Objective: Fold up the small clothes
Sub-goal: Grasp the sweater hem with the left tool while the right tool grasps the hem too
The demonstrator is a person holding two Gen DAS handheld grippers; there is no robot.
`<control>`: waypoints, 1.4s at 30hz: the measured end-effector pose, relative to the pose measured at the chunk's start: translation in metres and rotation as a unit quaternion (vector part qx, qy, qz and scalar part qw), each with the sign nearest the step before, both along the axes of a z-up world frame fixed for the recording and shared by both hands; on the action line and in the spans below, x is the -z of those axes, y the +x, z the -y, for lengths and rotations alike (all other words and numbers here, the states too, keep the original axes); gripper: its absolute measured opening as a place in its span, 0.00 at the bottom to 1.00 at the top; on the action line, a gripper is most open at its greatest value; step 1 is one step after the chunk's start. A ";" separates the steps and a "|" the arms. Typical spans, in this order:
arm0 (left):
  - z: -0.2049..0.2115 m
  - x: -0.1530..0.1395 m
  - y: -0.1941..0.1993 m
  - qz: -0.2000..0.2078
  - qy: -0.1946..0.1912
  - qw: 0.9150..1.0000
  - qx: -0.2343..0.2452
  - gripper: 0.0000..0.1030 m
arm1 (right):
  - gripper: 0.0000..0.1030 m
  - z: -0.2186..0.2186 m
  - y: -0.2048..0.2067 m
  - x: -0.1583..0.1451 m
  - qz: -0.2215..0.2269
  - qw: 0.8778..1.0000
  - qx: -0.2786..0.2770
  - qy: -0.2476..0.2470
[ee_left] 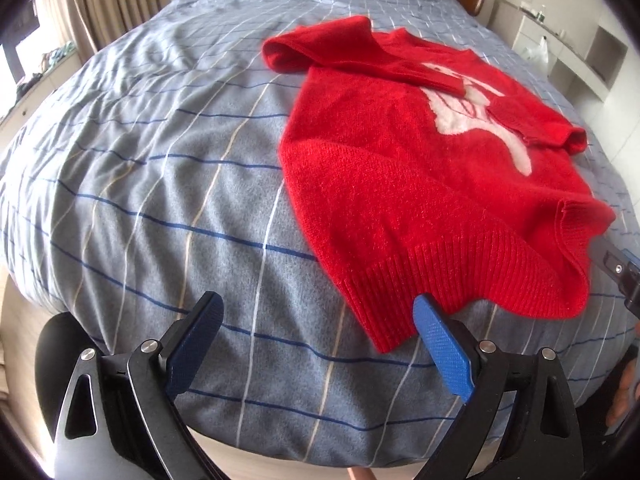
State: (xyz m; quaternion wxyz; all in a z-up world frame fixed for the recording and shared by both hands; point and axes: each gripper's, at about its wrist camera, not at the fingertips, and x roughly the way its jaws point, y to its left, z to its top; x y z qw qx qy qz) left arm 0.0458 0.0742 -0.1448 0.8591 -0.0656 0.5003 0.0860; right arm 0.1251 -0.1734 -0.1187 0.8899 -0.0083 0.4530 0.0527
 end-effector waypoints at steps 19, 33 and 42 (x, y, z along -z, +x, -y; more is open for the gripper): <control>-0.002 -0.004 0.008 -0.001 0.035 0.999 -0.003 0.94 | 1.00 -0.027 0.007 -0.009 0.014 0.999 -0.034 -0.021; -0.004 0.003 0.005 -0.012 0.039 0.999 -0.007 0.94 | 1.00 -0.051 0.027 0.022 -0.004 0.995 -0.044 -0.090; 0.002 0.003 0.007 -0.015 0.041 0.999 0.000 0.94 | 1.00 -0.051 0.023 0.013 0.012 0.992 -0.050 -0.115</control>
